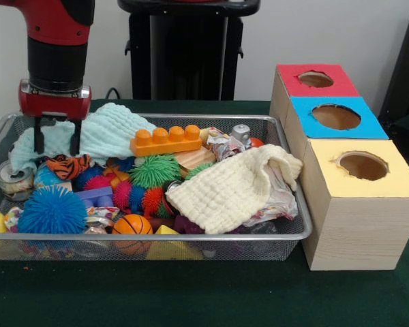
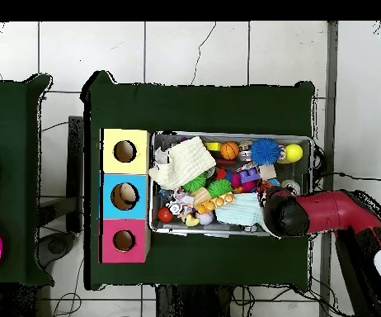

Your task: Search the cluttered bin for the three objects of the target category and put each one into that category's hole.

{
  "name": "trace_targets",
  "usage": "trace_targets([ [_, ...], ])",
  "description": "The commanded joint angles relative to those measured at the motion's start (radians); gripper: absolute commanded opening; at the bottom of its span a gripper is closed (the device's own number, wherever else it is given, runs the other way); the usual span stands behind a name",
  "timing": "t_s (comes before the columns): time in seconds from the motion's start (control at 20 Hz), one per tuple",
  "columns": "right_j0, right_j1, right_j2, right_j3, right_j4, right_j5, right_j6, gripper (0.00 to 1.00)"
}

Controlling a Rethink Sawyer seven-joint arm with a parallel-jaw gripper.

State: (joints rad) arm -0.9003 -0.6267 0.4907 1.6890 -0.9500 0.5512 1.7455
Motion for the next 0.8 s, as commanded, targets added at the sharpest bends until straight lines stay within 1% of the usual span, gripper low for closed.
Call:
trace_targets([
  [0.05,-0.029,0.042,0.038,0.027,-0.063,-0.126,-0.107,1.0],
  [0.2,-0.03,0.064,0.047,0.02,-0.043,-0.158,-0.094,1.0],
  [0.25,-0.039,0.062,0.057,0.028,-0.029,-0.164,-0.098,1.0],
  [0.5,-0.002,0.059,0.049,0.015,-0.003,-0.151,-0.084,1.0],
  [0.7,0.008,0.065,0.044,0.017,0.013,-0.142,-0.067,1.0],
  [0.8,-0.016,0.081,0.071,0.029,0.035,-0.149,-0.076,1.0],
])
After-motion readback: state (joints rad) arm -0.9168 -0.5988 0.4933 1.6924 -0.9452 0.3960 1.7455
